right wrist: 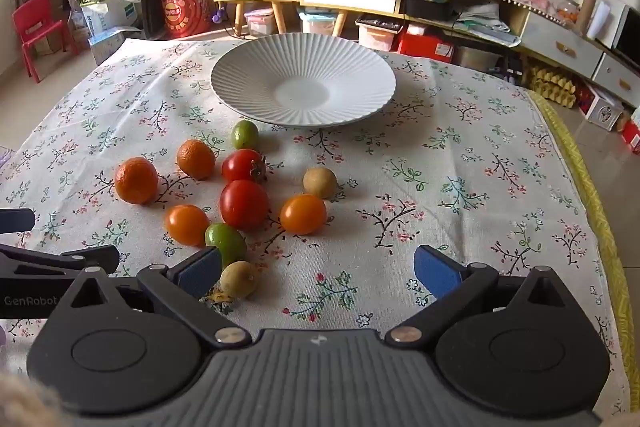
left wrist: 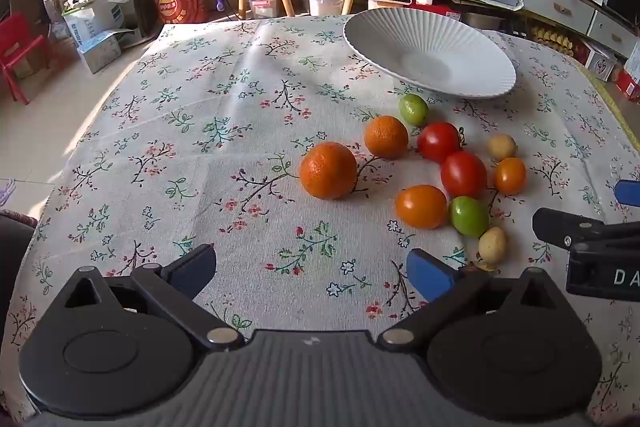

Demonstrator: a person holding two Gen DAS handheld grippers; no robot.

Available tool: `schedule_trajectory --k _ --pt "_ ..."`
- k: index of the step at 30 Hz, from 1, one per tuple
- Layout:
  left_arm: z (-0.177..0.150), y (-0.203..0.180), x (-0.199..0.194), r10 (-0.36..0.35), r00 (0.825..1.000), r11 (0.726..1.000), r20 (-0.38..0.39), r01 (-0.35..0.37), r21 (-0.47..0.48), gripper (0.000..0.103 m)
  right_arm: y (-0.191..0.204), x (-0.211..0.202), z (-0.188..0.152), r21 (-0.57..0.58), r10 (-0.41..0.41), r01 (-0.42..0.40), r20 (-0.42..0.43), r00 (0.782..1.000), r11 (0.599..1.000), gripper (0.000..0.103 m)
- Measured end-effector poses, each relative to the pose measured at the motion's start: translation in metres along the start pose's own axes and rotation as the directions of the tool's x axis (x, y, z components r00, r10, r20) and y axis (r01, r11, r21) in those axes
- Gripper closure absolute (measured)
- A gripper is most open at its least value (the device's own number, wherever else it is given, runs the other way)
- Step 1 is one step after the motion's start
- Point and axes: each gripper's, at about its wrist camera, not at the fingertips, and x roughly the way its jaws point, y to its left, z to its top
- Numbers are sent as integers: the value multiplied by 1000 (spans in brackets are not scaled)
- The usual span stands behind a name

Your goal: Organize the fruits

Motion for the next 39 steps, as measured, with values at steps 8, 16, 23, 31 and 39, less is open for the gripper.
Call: schedule_trajectory --k 8,16,23,31,39 --pt "-1 -2 0 0 1000 1000 0 0 19 7 2 -2 0 -4 7 -7 -3 1000 1000 1" --pt "-2 -1 2 9 1000 1000 -7 -9 23 7 3 1 -1 -12 6 -6 -6 1000 1000 1" --pt "-2 -1 2 11 1000 1000 -7 -11 19 7 2 1 -1 -12 8 -8 -8 1000 1000 1" --pt "-2 -1 0 16 1000 1000 -4 -16 19 7 4 3 -3 -18 5 -5 -17 1000 1000 1" --pt "-2 -1 -2 16 1000 1000 -4 -16 17 7 4 3 -3 -17 6 -6 -18 1000 1000 1"
